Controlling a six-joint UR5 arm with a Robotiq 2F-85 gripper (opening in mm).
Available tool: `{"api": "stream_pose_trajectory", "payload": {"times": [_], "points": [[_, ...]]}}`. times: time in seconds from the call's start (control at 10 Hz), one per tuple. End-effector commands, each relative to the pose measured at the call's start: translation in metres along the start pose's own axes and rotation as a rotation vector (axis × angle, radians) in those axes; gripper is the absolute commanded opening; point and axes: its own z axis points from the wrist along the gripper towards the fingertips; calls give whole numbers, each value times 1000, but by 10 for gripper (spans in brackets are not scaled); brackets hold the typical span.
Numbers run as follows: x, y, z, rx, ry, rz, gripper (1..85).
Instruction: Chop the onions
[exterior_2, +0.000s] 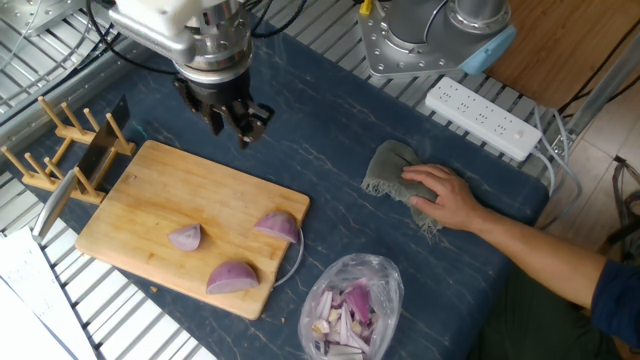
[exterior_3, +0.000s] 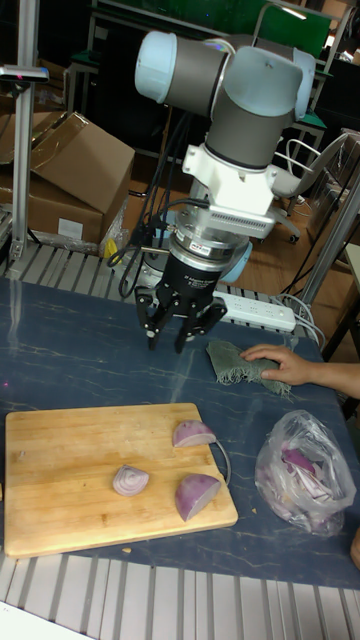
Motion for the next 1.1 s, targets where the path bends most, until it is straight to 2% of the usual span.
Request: {"api": "stream_pose_trajectory", "payload": {"times": [0.0,0.3,0.6,0.8,1.0], "points": [[0,-6,0,16,9,-68,10],[-15,-38,-6,25,13,-99,10],[-30,-83,-6,37,20,-129,10],[-38,-107,3,43,24,-138,10],[-42,-124,14,31,31,-115,10]]}}
